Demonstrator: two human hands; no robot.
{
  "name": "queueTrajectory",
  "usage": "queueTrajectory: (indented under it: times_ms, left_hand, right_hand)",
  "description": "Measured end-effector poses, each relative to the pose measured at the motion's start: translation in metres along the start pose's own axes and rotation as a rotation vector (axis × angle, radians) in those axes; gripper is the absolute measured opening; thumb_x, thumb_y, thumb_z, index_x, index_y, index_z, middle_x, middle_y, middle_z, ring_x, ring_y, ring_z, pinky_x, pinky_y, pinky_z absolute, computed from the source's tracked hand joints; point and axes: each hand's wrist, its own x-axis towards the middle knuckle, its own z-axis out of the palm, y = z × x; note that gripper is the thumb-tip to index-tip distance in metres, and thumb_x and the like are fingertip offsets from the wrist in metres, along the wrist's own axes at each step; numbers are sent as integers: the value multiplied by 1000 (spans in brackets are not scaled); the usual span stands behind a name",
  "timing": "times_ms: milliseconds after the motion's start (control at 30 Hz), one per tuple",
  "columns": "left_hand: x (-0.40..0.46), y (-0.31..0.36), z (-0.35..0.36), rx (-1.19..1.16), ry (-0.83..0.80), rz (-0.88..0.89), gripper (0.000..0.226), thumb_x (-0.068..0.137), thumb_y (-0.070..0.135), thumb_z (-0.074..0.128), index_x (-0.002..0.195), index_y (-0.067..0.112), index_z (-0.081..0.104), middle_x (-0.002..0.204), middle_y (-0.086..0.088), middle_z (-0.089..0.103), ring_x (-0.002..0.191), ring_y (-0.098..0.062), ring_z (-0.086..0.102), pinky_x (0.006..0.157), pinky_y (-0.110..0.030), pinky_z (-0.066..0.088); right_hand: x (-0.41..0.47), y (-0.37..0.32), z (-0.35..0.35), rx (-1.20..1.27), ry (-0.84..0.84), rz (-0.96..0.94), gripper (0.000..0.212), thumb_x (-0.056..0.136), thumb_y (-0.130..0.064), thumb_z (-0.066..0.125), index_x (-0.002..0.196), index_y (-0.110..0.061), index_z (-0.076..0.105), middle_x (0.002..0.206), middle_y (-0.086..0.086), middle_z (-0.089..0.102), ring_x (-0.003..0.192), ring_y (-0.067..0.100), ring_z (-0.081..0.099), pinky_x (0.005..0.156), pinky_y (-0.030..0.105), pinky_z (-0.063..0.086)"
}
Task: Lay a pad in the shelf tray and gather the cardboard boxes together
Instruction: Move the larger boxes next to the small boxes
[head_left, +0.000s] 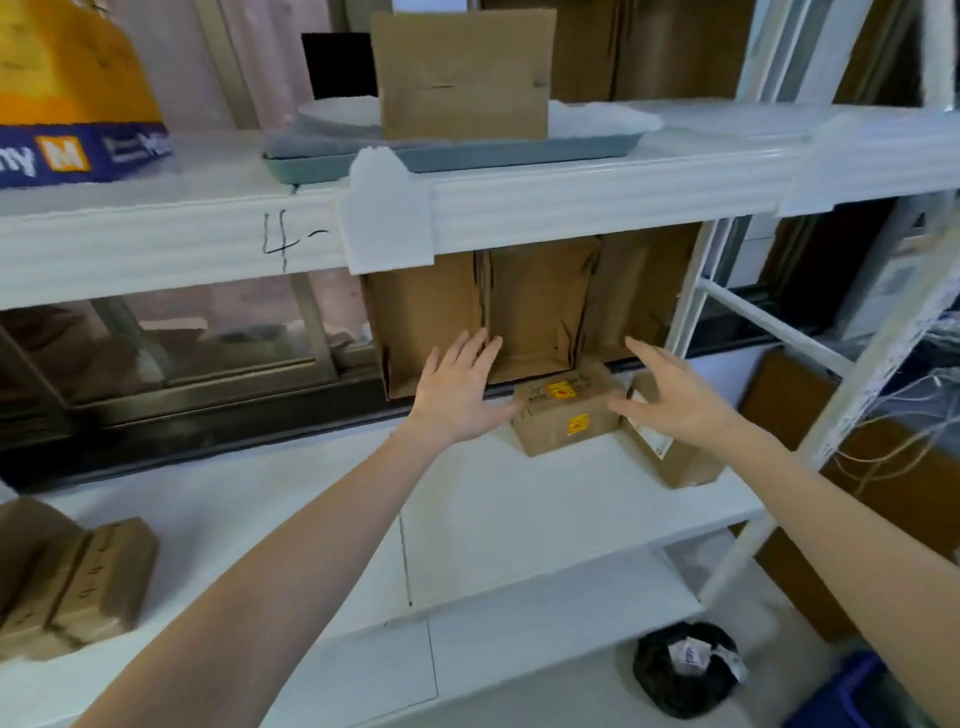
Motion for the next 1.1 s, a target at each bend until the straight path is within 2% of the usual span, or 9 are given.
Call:
queueTrajectory:
  times_ms: [367, 600, 800, 1000, 1100]
  left_hand:
    - [118, 86, 84, -60, -111, 89, 92, 82, 68, 47, 151, 25, 4, 161, 4, 1, 148, -17, -1, 119, -45, 3]
    - [181, 127, 133, -121, -213, 101, 94, 81, 68, 46, 151, 25, 1, 161, 5, -2, 148, -16, -3, 118, -44, 0]
    - [201, 144, 174, -137, -231, 29, 97, 79, 72, 45, 151, 27, -1, 161, 5, -2, 148, -17, -1, 119, -44, 1]
    - [197, 156, 215, -171, -288, -199, 96, 80, 68, 48, 151, 27, -3, 160, 5, -3, 147, -16, -4, 119, -44, 1]
    - [191, 161, 229, -180, -300, -289, 96, 81, 65, 51, 151, 27, -2, 160, 5, -3, 147, -17, -4, 119, -43, 1]
  right_hand:
    - [51, 127, -34, -67, 14, 175, 86, 83, -42, 65, 149, -25, 13, 155, 5, 23, 142, 28, 22, 109, 39, 29]
    - [108, 189, -44, -89, -58, 254, 89, 83, -47, 62, 149, -23, 9, 157, 9, 14, 144, 34, 14, 113, 47, 22]
    - [153, 237, -17, -99, -199, 310, 100, 76, -58, 63, 148, -30, 1, 159, 7, 3, 144, 40, 8, 112, 53, 21]
    - [191, 276, 16, -91, -366, 336, 112, 65, -74, 59, 148, -31, -3, 157, 6, 5, 142, 38, 13, 109, 54, 25]
    - [203, 286, 33, -61, -447, 345, 116, 61, -76, 61, 147, -33, -3, 157, 6, 1, 143, 38, 10, 111, 55, 22]
